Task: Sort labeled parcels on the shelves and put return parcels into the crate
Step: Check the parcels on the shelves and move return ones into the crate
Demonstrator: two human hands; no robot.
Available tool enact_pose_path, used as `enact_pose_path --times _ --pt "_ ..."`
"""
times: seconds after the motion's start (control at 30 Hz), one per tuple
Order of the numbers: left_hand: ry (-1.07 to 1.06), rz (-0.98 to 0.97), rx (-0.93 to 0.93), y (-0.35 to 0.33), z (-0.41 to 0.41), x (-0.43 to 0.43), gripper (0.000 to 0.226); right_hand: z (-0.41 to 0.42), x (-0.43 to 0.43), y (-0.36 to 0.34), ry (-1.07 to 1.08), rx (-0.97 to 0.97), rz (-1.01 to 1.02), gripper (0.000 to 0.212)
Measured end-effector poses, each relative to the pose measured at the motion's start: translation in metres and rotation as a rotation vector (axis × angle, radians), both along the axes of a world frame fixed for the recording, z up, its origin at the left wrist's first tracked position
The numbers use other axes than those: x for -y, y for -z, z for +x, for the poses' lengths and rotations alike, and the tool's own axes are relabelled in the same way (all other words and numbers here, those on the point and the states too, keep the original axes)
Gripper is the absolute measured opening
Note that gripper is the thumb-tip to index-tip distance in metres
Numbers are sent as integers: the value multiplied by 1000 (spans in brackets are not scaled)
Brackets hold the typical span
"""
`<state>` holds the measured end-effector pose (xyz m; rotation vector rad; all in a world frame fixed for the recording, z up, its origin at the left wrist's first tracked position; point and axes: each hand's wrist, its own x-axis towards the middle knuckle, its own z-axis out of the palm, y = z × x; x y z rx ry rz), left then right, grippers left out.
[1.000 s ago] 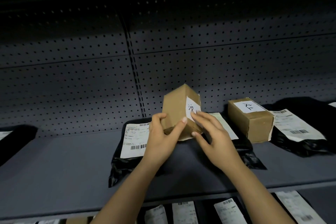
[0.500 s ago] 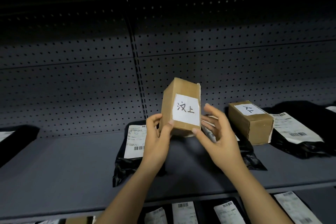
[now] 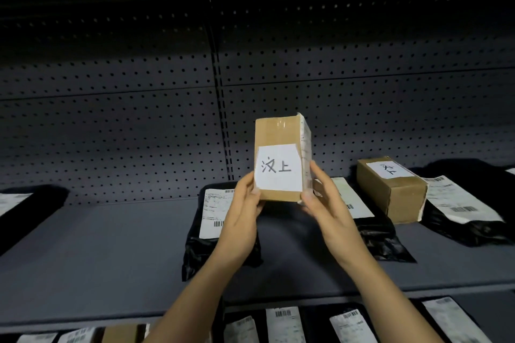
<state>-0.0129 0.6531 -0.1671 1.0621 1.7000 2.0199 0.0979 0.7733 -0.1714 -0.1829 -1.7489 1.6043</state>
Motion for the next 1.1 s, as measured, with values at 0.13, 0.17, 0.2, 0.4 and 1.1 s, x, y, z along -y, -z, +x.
enact_pose_path --times 0.13,0.17,0.2,0.4,1.1 --pt "-60 44 -127 -2 2 4 44 -1 4 -2 46 -48 20 63" --pt "-74 40 -145 -1 1 4 43 -2 5 -2 54 -55 25 62" --pt "-83 30 -154 1 1 3 42 -3 5 -1 65 -58 29 61" --pt "-12 -7 -65 -2 4 3 68 -5 1 3 172 -3 135 47" --pt "50 49 58 -7 4 4 34 -1 0 -7 94 -119 -9 50"
